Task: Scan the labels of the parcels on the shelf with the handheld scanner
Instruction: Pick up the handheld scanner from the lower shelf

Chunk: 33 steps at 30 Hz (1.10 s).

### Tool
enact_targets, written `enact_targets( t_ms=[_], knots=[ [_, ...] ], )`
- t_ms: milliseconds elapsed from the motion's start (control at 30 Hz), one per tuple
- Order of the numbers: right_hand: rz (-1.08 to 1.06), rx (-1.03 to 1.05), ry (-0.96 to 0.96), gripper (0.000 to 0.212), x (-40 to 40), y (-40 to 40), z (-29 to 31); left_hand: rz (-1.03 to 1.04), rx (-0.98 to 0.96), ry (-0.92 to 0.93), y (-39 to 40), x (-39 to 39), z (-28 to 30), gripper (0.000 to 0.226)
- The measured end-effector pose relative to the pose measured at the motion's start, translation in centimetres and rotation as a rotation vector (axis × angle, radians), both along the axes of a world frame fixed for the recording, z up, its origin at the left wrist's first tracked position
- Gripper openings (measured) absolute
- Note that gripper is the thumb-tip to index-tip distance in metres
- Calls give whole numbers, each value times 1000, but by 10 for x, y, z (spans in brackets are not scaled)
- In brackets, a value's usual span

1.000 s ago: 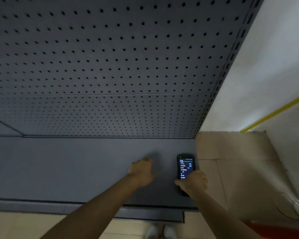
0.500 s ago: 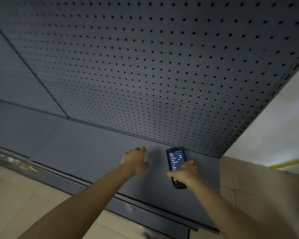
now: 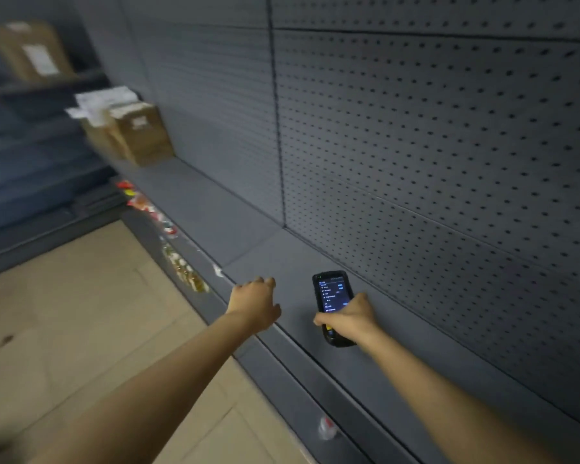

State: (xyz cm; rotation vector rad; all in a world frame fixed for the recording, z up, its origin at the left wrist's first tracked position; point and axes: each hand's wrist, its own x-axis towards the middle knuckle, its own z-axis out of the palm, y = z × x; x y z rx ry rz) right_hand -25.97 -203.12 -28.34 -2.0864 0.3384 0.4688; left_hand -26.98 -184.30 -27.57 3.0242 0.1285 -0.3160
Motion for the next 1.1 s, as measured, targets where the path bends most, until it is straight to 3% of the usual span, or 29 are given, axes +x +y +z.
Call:
enact_targets(
  t_ms=[100,500,867,1033,1100],
  knots=[
    [125,-13,-96,70,9,60,12,116,13,-47,62,-14,13,52],
    [465,101,-161,79,55,266,29,483,105,-181,242,-33,44,49],
    [739,247,-107,85,116,423,41,738,127,-203,368,-17,59,44],
    [851,350,-8,112,127,502,39,809,140,-167,435,-17,52,44],
    [867,401,37,110,132,537,40,824,154,-158,467,-15,54,43]
  ],
)
